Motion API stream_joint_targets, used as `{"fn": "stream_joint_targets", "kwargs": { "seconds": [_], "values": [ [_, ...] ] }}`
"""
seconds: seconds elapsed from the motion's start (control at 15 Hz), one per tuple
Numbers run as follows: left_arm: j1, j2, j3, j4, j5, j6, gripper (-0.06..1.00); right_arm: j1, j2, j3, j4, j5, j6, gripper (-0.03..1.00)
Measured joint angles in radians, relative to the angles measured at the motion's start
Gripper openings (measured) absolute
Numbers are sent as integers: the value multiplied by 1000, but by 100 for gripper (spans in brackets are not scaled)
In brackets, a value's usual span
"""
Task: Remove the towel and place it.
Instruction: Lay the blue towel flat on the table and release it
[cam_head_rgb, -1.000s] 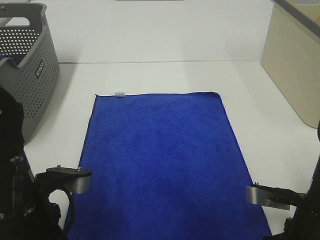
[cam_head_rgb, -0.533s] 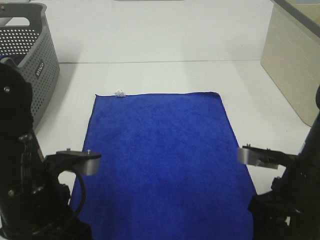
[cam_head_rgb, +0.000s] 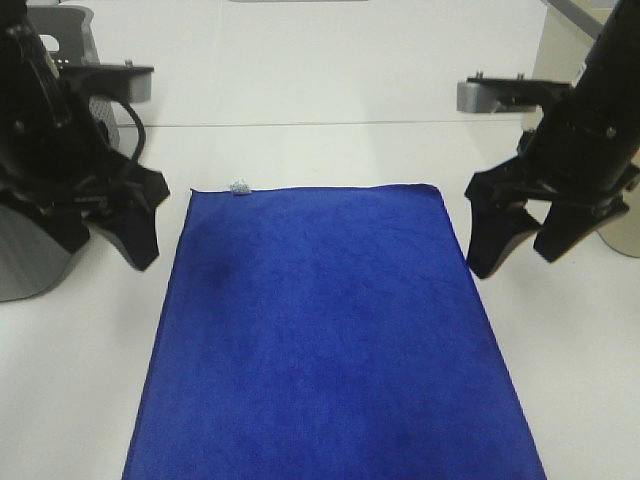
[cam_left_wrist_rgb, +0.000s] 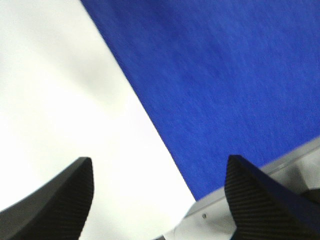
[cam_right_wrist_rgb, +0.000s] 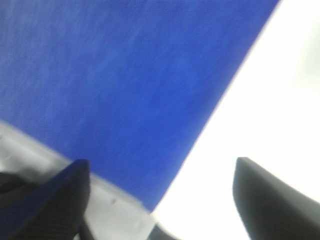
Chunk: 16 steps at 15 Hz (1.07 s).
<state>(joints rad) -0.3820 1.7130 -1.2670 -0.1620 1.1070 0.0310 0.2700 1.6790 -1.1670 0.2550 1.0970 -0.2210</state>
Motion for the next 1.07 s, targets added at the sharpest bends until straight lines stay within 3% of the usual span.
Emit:
{"fn": "stream_joint_targets", "kwargs": {
  "seconds": [0.2, 0.47, 0.67, 0.93, 1.07],
  "values": [
    [38, 89, -170, 38, 4, -9, 69, -28, 87, -213, -98, 30, 106, 88],
    [40, 280, -432, 50, 48, -31, 69, -144, 238, -482, -31, 92, 107, 82],
    [40, 465, -647, 56, 99, -31, 69, -165, 363, -646, -28, 114, 94, 81],
    [45, 678, -885, 92, 102, -55, 69, -167, 449, -707, -17, 115, 110, 87],
    [62, 721, -912, 85, 103, -69, 69, -167, 491, -708, -3, 115, 112, 88]
  ]
}}
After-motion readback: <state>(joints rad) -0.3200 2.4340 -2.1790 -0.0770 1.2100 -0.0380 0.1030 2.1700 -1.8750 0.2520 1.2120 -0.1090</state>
